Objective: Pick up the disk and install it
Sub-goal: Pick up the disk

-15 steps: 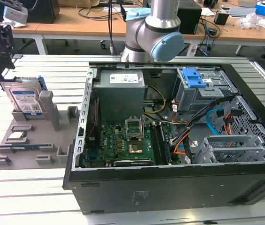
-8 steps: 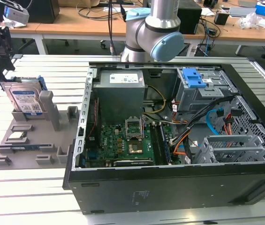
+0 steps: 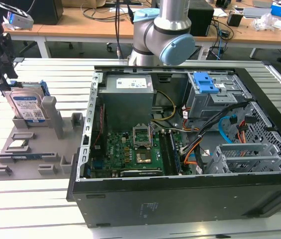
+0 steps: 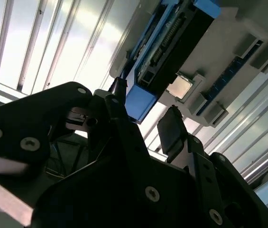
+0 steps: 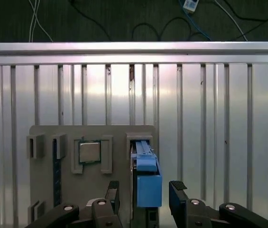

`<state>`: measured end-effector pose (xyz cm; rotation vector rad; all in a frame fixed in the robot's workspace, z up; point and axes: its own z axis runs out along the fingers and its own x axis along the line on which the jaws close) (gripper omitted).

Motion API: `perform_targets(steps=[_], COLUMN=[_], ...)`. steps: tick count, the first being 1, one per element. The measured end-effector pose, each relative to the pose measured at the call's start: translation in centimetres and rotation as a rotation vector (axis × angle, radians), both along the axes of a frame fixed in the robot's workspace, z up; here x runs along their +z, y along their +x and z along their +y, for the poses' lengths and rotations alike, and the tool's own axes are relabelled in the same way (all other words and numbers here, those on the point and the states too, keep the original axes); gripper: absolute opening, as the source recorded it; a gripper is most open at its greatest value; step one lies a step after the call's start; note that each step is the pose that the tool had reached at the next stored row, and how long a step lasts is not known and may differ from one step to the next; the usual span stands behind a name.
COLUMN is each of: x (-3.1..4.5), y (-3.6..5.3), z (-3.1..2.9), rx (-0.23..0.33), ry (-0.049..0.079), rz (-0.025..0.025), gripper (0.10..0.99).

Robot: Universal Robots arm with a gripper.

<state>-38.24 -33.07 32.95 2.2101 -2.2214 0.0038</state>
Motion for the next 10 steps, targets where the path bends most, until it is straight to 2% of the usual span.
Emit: perform_targets(steps=[5, 10], x=[-0.82, -2.0], y=[0.08, 0.18], z=[0.09, 0.14], rx=[0.0, 0.0], ry=[0.0, 0.0], rz=[-0.0001, -0.0001], gripper=[0.541, 0.541])
